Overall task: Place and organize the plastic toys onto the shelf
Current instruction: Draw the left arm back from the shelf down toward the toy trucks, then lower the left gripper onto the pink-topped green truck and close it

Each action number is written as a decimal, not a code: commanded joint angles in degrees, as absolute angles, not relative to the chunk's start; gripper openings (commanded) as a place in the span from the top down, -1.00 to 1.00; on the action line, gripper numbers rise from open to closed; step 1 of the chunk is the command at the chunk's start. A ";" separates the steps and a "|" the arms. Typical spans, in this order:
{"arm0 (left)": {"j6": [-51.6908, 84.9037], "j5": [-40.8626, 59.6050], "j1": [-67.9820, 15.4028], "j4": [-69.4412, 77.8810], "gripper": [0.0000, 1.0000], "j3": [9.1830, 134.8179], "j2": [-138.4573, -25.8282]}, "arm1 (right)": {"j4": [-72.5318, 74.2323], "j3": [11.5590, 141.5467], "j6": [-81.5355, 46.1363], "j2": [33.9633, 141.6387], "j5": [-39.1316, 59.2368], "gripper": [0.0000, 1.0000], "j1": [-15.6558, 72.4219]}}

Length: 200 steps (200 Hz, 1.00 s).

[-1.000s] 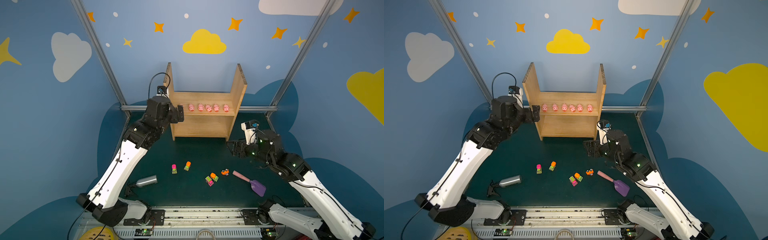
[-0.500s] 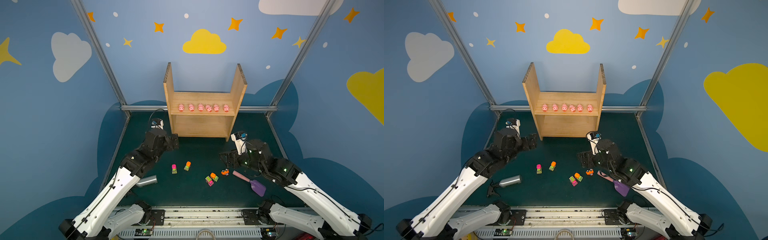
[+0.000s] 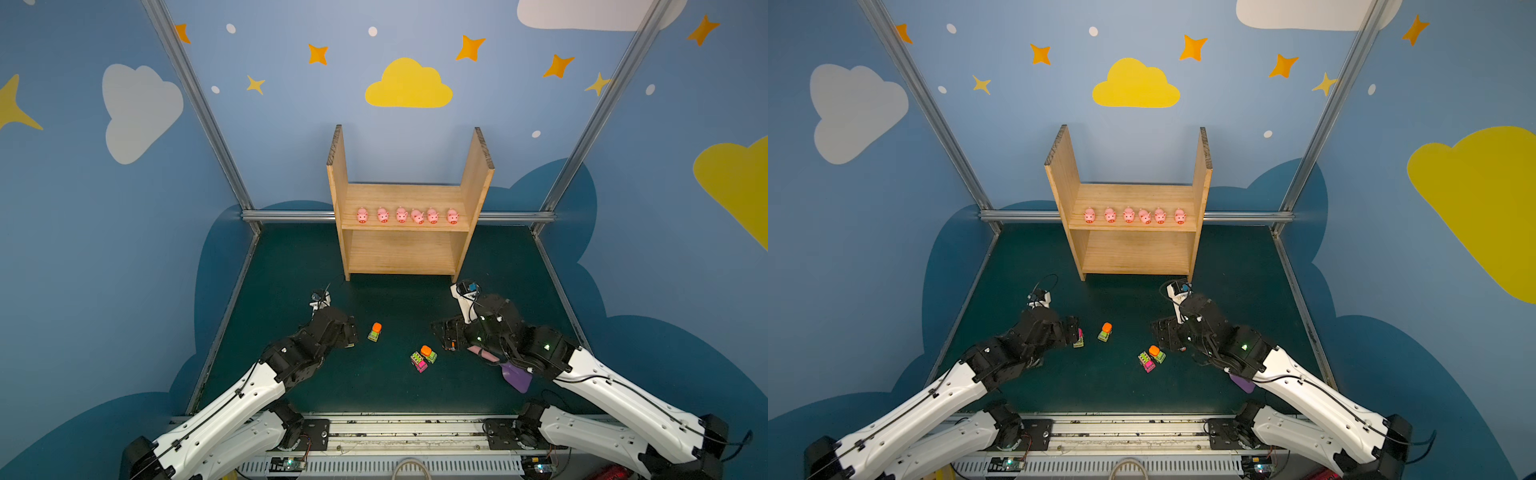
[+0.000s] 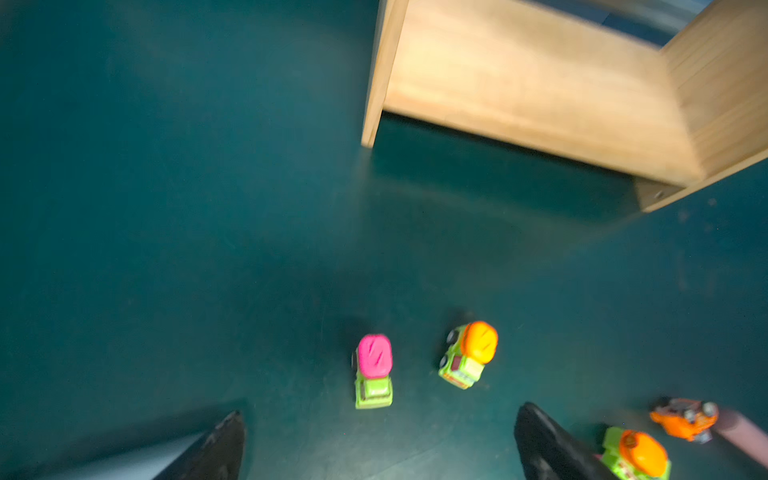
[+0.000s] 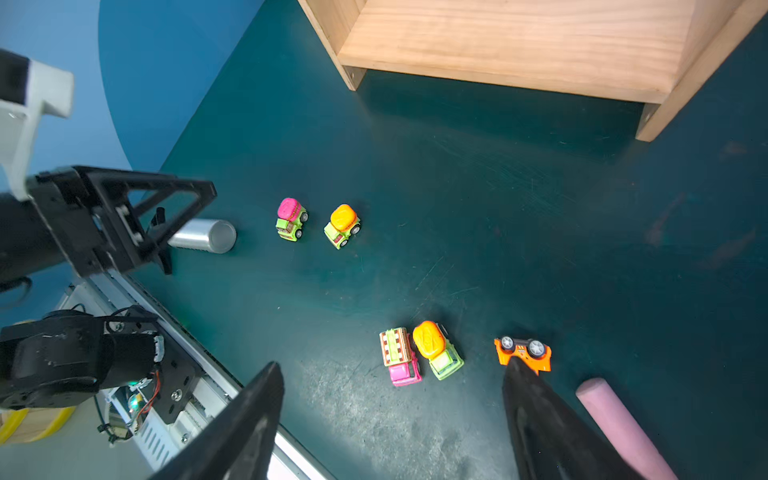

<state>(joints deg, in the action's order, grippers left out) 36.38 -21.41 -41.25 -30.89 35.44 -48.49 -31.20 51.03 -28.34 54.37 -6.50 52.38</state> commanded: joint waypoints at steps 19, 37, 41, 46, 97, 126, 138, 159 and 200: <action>45.01 -27.83 -46.52 -25.99 -0.97 27.76 -45.23 | -27.20 48.61 -29.07 55.99 -7.02 -0.63 53.21; 47.31 -30.69 -48.42 -23.87 -0.95 23.41 -43.20 | -25.83 46.96 -29.35 55.90 -7.03 -0.63 53.35; 47.70 -31.23 -48.79 -23.35 -0.95 22.61 -42.79 | -25.54 46.65 -29.44 55.85 -7.02 -0.62 53.35; 48.15 -31.70 -49.18 -22.81 -0.94 21.49 -42.37 | -25.24 46.17 -29.57 55.81 -7.03 -0.63 53.42; 50.10 -37.44 -52.27 -17.51 -0.85 16.81 -44.24 | -24.76 42.82 -29.98 53.40 -7.68 -0.63 53.53; 49.83 -37.37 -52.64 -12.49 -0.85 17.02 -50.33 | -26.07 41.37 -29.69 50.75 -9.19 -0.63 53.53; 49.83 -37.02 -52.65 -10.44 -0.85 17.35 -53.31 | -26.69 40.83 -29.53 49.66 -9.69 -0.63 53.45; 50.42 -36.80 -52.65 -9.04 -0.85 18.88 -58.57 | -27.26 40.02 -29.53 48.00 -10.05 -0.63 53.44; 55.28 -38.93 -52.65 -12.44 -0.80 24.23 -69.73 | -27.60 38.81 -29.79 46.46 -10.20 -0.63 53.31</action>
<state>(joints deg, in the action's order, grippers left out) 51.96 -36.27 -52.53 -11.60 20.86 -65.21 -26.68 39.68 -29.61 47.42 -9.13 53.28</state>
